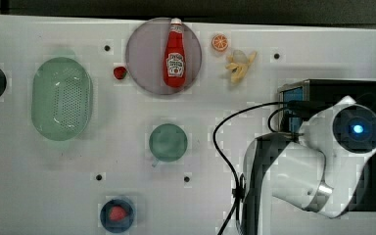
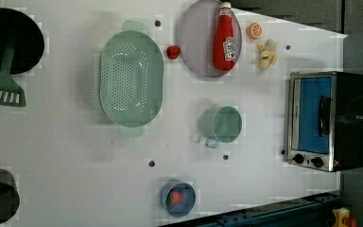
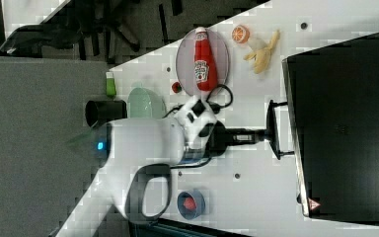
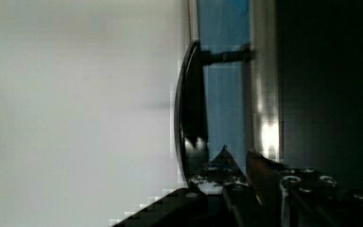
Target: Flap open oven.
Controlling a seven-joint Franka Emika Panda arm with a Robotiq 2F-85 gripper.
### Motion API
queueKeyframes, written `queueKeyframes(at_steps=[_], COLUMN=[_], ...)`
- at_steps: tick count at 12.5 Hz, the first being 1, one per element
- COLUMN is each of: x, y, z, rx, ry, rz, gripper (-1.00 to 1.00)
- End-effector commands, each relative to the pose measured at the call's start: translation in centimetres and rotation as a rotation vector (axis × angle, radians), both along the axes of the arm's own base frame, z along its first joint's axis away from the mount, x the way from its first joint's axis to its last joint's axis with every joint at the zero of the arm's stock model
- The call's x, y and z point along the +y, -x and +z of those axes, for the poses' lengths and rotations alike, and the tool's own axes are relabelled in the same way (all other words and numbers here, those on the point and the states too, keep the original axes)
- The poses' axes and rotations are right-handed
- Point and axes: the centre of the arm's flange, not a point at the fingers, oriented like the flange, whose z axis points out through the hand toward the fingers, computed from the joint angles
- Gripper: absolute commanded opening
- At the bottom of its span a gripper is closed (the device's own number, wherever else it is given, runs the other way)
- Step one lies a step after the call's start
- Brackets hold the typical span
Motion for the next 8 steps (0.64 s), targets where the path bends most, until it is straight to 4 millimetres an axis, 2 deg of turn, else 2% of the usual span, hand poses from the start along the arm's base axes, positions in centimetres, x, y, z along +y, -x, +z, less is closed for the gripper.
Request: queueKeyframes(at_steps=[1, 5, 8], x=[-0.6, -0.5, 0.2], y=[-0.3, 0.1, -0.2], z=[-2.2, -4.9, -5.4], rx=[-0.029, -0.027, -0.023], ry=[0.024, 0.030, 0.034], rz=[0.064, 0.071, 0.051], gripper=[-0.65, -0.65, -0.65])
